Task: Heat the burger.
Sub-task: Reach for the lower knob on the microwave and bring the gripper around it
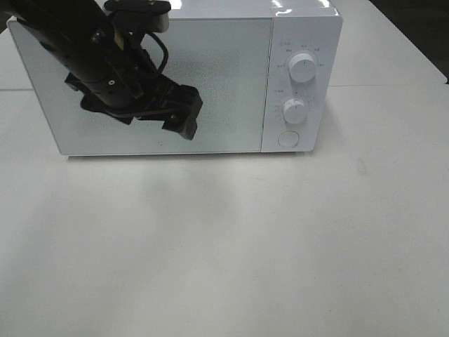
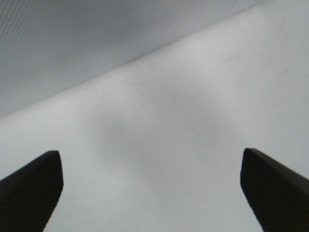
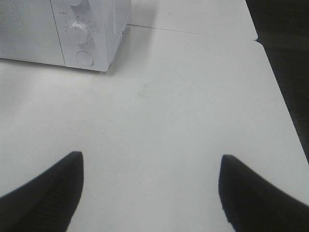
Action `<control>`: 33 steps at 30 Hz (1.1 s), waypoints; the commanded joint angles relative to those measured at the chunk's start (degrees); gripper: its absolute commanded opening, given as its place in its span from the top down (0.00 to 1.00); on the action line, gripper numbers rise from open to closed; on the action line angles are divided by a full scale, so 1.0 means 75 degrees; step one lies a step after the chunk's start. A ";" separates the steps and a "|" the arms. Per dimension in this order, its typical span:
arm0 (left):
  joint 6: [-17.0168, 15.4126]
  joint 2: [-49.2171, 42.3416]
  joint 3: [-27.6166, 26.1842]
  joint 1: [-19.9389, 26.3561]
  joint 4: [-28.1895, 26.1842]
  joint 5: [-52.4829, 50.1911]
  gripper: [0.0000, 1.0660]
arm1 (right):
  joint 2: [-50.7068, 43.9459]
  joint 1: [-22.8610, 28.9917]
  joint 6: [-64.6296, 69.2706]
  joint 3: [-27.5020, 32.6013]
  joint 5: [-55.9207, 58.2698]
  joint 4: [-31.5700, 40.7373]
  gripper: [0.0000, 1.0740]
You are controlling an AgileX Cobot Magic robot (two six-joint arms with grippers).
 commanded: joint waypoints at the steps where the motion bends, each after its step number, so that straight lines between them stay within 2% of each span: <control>1: -0.0015 -0.0153 -0.0038 -0.0008 0.0176 0.0840 0.06 | -0.0214 -0.0031 -0.0076 0.0023 -0.0038 0.0000 0.30; 3: -0.0015 -0.0176 -0.0038 -0.0008 0.0237 0.1085 0.06 | -0.0214 -0.0031 -0.0076 0.0023 -0.0038 0.0000 0.30; 5: -0.0076 -0.0229 -0.0038 -0.0008 0.0695 0.2238 0.06 | -0.0214 -0.0031 -0.0076 0.0023 -0.0038 0.0000 0.30; 9: -0.0099 -0.0244 -0.0038 0.0053 0.0840 0.2911 0.06 | -0.0214 -0.0031 -0.0076 0.0023 -0.0038 0.0000 0.30; 14: -0.0237 -0.0504 -0.0038 0.0351 0.0458 0.3377 0.06 | -0.0214 -0.0031 -0.0076 0.0023 -0.0038 0.0000 0.30; 15: -0.0153 -0.0680 -0.0038 0.0642 0.0252 0.3514 0.06 | -0.0214 -0.0031 -0.0076 0.0023 -0.0038 0.0000 0.30; 17: -0.0092 -0.0756 -0.0038 0.0802 0.0130 0.3568 0.06 | -0.0214 -0.0031 -0.0076 0.0023 -0.0038 0.0000 0.30; 18: 0.0046 -0.0963 -0.0038 0.1131 0.0000 0.3743 0.06 | -0.0214 -0.0031 -0.0076 0.0023 -0.0038 0.0000 0.30; 19: 0.0046 -0.0963 -0.0038 0.1131 0.0000 0.3743 0.06 | -0.0214 -0.0031 -0.0076 0.0023 -0.0038 0.0000 0.30; 20: 0.0160 -0.1176 -0.0038 0.1528 -0.0061 0.3934 0.06 | -0.0214 -0.0031 -0.0076 0.0023 -0.0038 0.0000 0.30; 22: 0.0183 -0.1261 -0.0038 0.1696 -0.0076 0.4011 0.06 | -0.0214 -0.0031 -0.0076 0.0023 -0.0038 0.0000 0.30; 23: 0.0290 -0.1497 -0.0023 0.2124 -0.0130 0.4118 0.06 | -0.0214 -0.0031 -0.0076 0.0023 -0.0038 0.0000 0.30; 24: 0.0290 -0.1497 -0.0023 0.2124 -0.0130 0.4118 0.06 | -0.0214 -0.0031 -0.0076 0.0023 -0.0038 0.0000 0.30; 26: 0.0359 -0.1803 -0.0015 0.2743 -0.0206 0.4255 0.06 | -0.0214 -0.0031 -0.0076 0.0023 -0.0038 0.0000 0.30; 27: 0.0359 -0.1803 -0.0015 0.2743 -0.0206 0.4255 0.06 | -0.0214 -0.0031 -0.0076 0.0023 -0.0038 0.0000 0.30; 32: 0.0710 -0.2475 -0.0015 0.3858 -0.0260 0.4706 0.06 | -0.0214 -0.0031 -0.0076 0.0023 -0.0038 0.0000 0.30; 33: 0.0710 -0.2475 -0.0015 0.3858 -0.0260 0.4706 0.06 | -0.0214 -0.0031 -0.0076 0.0023 -0.0038 0.0000 0.30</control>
